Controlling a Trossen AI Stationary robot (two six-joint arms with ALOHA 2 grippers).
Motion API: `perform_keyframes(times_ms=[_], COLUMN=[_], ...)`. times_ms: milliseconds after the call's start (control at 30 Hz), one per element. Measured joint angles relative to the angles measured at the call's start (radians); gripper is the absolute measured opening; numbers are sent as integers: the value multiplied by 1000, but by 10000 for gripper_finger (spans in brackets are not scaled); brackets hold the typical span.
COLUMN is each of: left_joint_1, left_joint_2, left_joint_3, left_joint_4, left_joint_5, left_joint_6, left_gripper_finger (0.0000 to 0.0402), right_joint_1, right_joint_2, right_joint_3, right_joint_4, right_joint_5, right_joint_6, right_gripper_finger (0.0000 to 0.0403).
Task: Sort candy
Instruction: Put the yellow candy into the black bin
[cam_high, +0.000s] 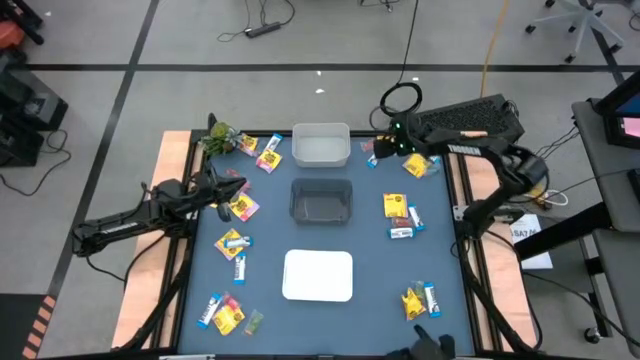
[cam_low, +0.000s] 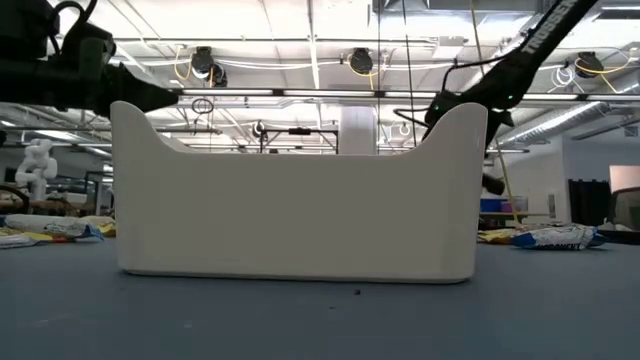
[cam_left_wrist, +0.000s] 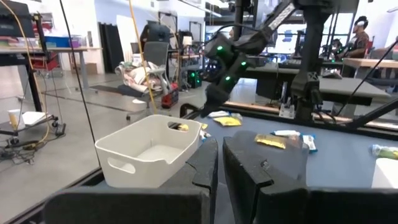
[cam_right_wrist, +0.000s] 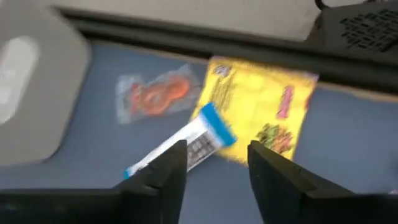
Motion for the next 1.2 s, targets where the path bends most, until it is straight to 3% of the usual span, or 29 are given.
perform_keyframes(times_ms=[200, 500, 767, 900, 1200], left_joint_1=[0, 0, 0, 0, 0], left_joint_2=[0, 1, 5, 5, 5], left_joint_3=[0, 2, 3, 3, 3], left_joint_4=[-18, -70, -81, -82, -76], left_joint_5=[0, 1, 2, 2, 18], left_joint_6=[-1, 0, -14, -54, -69], left_gripper_finger=[31, 31, 31, 31, 31], right_joint_1=[-37, -76, -78, -84, -84], right_joint_2=[93, 174, 235, 239, 238], right_joint_3=[78, 169, 195, 196, 196], right_joint_4=[-36, -145, -169, -175, -204], right_joint_5=[-63, 61, 35, 35, 32], right_joint_6=[-30, 7, 23, -6, -107], right_gripper_finger=[175, 164, 157, 129, 7])
